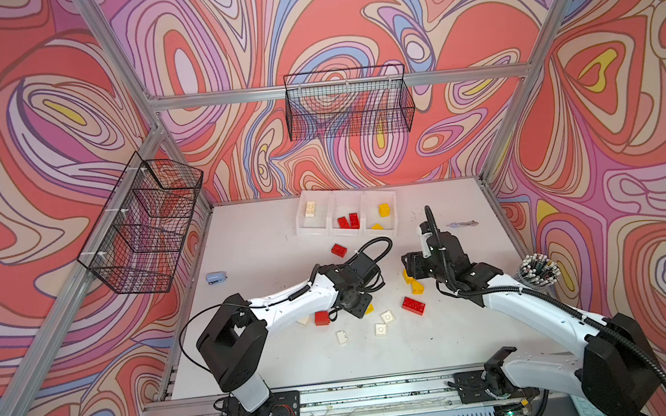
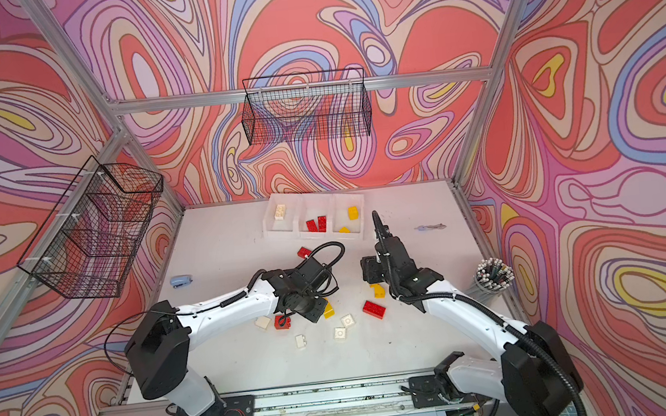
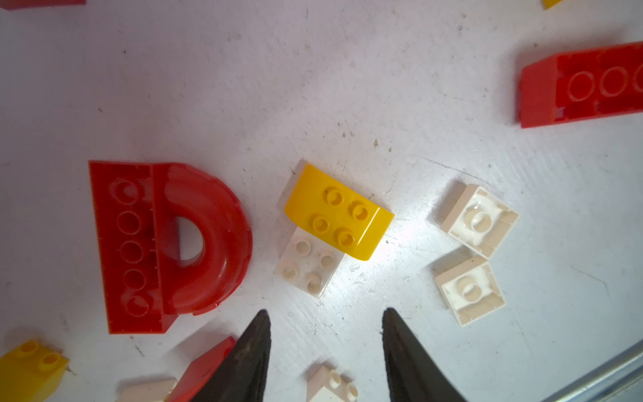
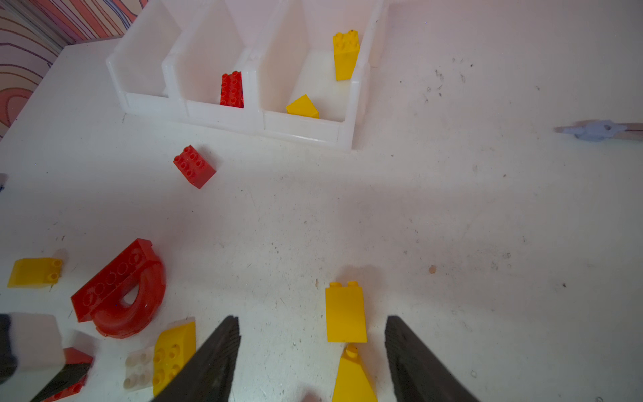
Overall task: Sort the legos into containers by color
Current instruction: Rotate the lego at the center of the table, then pick up the lego from the center of the table.
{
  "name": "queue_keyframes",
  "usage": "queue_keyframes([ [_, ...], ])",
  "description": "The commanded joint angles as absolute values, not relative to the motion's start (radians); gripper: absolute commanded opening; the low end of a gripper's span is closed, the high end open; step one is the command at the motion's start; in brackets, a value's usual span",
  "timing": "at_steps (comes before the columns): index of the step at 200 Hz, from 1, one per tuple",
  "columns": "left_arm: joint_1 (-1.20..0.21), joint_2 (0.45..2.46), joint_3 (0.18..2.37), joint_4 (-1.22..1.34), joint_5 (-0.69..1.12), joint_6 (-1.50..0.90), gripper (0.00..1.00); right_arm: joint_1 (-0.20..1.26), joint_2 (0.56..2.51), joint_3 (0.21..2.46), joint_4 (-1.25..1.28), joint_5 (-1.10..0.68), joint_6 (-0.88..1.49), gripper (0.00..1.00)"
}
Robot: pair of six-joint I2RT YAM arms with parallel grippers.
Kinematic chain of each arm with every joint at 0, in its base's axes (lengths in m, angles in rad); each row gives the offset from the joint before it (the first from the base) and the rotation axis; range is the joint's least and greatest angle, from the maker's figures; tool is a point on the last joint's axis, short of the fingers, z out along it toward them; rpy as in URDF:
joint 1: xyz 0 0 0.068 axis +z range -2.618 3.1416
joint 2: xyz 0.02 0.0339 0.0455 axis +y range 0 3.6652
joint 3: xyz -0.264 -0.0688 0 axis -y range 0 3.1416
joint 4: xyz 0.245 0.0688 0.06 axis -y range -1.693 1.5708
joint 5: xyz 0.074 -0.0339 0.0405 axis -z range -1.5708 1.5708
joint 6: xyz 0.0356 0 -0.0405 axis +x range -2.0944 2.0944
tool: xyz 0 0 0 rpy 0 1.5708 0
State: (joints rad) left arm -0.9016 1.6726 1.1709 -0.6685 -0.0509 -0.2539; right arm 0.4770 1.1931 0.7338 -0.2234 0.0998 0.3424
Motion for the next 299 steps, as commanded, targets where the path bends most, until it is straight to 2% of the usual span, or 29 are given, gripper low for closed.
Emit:
queue_keyframes([
  [1,-0.902,1.697,1.195,-0.771,-0.064,-0.197,0.46,0.471,1.172,0.72,-0.216,0.086,0.349,0.7],
  [88,-0.893,1.764,1.205,-0.737,-0.06,-0.186,0.43,0.463,1.098,0.679,-0.226,0.048,0.379,0.7],
  [108,-0.882,1.781,1.206,-0.734,-0.065,-0.186,0.44,0.453,1.085,0.661,-0.221,0.043,0.379,0.7],
  [149,-0.882,1.827,1.218,-0.73,-0.063,-0.19,0.52,0.445,1.075,0.658,-0.206,0.031,0.379,0.7],
  [299,-0.865,1.94,1.299,-0.721,-0.081,-0.187,0.5,0.44,1.08,0.65,-0.187,0.004,0.371,0.7],
])
